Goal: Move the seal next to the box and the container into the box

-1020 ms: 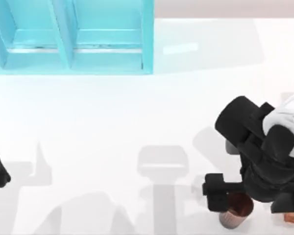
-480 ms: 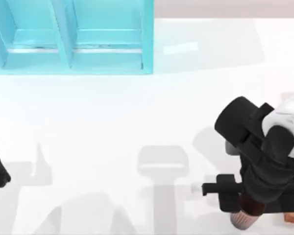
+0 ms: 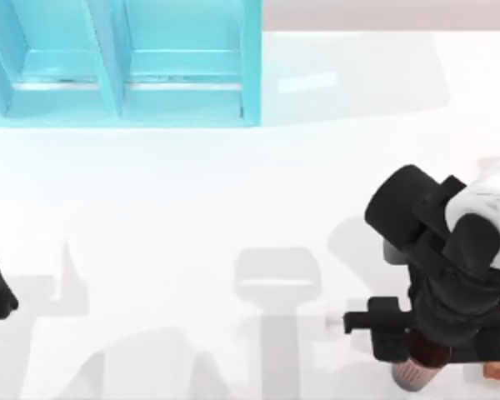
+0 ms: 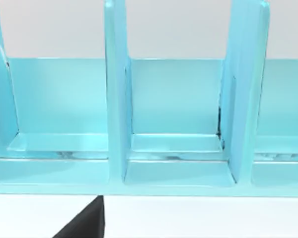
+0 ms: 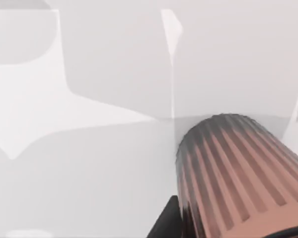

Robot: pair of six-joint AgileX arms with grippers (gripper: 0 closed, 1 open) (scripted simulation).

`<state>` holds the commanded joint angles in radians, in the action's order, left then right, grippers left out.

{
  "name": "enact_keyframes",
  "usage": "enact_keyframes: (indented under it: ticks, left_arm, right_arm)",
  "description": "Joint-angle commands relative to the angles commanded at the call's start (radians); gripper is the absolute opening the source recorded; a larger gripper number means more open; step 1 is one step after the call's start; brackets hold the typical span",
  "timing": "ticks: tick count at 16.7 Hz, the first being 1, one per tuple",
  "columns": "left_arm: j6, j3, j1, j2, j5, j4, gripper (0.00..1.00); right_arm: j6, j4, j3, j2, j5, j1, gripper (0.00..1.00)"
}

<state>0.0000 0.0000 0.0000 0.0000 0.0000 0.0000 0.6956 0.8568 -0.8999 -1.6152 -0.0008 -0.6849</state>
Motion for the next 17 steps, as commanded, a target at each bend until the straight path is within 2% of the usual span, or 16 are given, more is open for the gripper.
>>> enact_keyframes:
  ticks: [4, 13, 17]
  left_arm:
    - [0.000, 0.000, 0.000, 0.000, 0.000, 0.000, 1.00]
    - [0.000, 0.000, 0.000, 0.000, 0.000, 0.000, 1.00]
    - [0.000, 0.000, 0.000, 0.000, 0.000, 0.000, 1.00]
  right_arm:
    - [-0.013, 0.016, -0.010, 0.014, 0.000, 0.016, 0.00]
    - [-0.349, 0.417, -0.137, 0.271, 0.001, 0.347, 0.00]
    - [-0.377, 0.446, -0.148, 0.298, 0.001, 0.375, 0.00]
